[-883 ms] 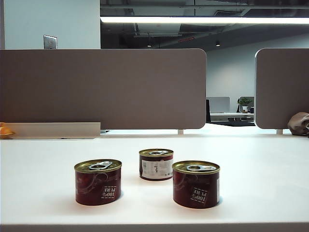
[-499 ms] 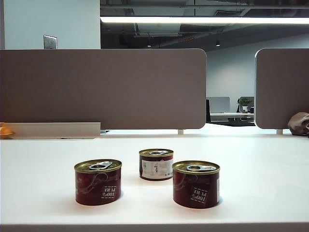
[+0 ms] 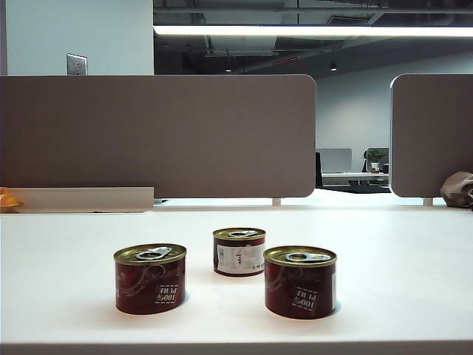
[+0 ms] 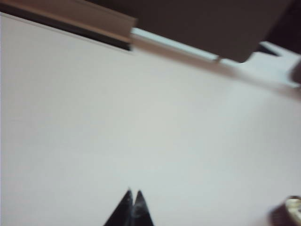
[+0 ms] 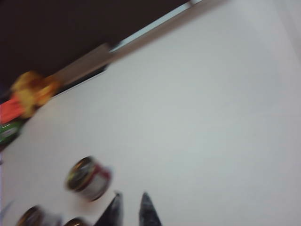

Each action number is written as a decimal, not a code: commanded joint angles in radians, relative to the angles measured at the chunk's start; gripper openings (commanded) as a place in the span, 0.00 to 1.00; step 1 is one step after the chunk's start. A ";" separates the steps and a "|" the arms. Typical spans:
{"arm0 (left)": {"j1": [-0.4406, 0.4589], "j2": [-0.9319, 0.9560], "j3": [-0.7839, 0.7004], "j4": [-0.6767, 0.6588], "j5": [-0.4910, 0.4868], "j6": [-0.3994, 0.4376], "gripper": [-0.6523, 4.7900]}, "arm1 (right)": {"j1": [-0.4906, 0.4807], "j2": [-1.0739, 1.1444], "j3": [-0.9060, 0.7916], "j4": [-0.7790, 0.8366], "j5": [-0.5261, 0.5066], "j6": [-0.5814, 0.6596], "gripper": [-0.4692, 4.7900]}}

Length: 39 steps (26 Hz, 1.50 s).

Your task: Pick up the cans one by one and stack them together.

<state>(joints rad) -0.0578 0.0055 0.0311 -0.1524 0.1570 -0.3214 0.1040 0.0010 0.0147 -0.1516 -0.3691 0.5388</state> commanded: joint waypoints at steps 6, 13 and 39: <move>-0.001 0.000 0.031 0.036 0.340 -0.138 0.11 | 0.005 0.001 0.002 0.043 -0.288 0.061 0.19; 0.001 0.000 0.084 0.049 0.449 -0.264 0.11 | 0.006 0.001 0.007 0.080 -0.432 0.173 0.19; -0.222 0.746 0.751 -0.715 0.126 0.446 0.11 | 0.126 0.615 0.608 -0.407 -0.372 -0.365 0.17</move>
<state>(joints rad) -0.2386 0.7364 0.7731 -0.8730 0.3527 0.1017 0.1898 0.5537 0.5873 -0.5678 -0.7620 0.2234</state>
